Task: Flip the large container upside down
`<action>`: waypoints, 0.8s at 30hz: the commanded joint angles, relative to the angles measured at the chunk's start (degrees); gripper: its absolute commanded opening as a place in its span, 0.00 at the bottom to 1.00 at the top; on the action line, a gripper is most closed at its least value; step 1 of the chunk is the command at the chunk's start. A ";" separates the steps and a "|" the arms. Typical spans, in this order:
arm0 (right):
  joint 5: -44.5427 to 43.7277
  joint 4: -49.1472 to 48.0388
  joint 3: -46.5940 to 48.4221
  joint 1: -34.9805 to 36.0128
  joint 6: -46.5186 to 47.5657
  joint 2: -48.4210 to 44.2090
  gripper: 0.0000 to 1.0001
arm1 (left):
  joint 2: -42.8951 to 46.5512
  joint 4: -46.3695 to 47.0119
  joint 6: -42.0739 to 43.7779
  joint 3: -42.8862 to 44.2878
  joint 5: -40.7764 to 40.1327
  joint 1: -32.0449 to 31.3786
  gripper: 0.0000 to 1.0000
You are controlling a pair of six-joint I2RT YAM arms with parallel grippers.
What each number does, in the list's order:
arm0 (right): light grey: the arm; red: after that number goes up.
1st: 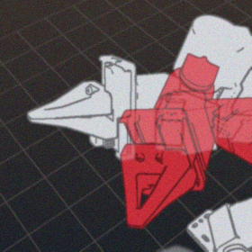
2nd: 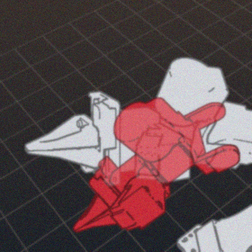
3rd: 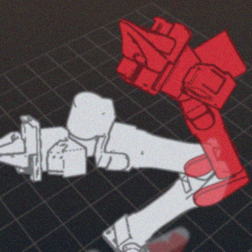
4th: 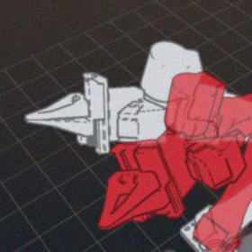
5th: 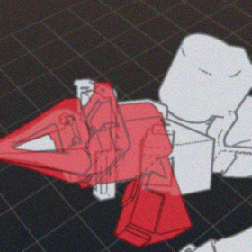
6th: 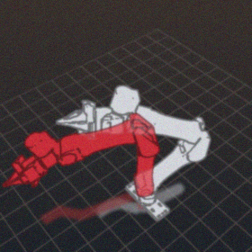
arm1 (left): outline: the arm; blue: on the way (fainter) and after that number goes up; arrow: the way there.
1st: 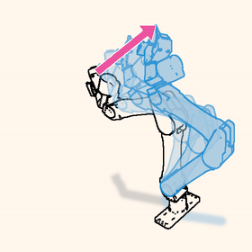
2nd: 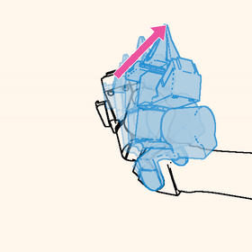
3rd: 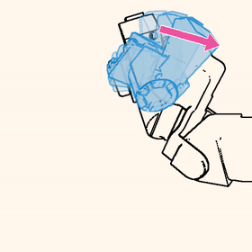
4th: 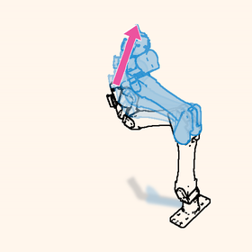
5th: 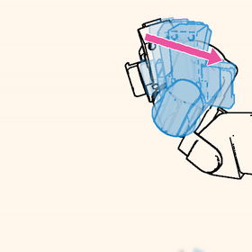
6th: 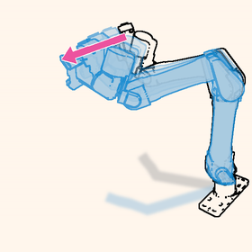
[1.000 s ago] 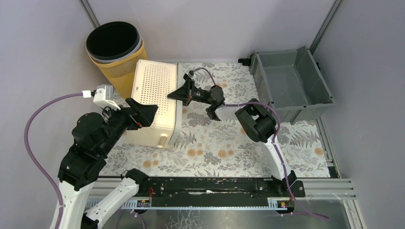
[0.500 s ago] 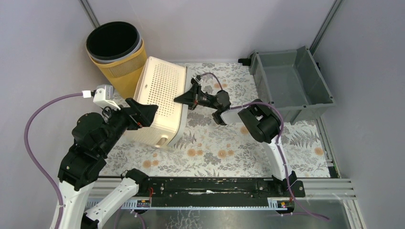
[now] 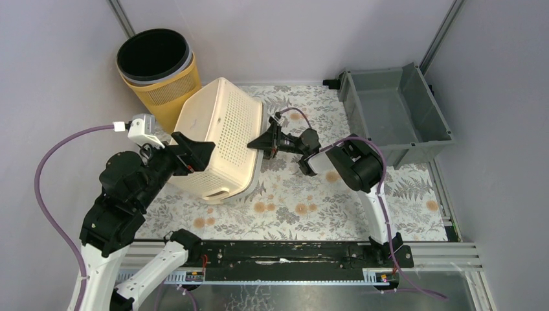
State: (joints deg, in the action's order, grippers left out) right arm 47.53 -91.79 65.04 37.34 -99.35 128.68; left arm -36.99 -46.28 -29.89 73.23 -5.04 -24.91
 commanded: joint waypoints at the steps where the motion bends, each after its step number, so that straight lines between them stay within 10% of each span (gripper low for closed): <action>1: 1.75 -5.87 -0.38 -0.72 2.49 -0.72 0.51 | -0.47 2.46 0.67 0.16 0.46 0.21 1.00; 24: 1.87 -5.30 -3.37 -3.19 0.34 -0.59 0.63 | -0.41 2.90 0.46 -0.60 0.89 0.23 1.00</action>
State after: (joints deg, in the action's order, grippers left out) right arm 49.12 -91.57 61.87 34.87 -98.83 128.68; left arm -37.41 -46.22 -29.89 73.17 -4.91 -24.91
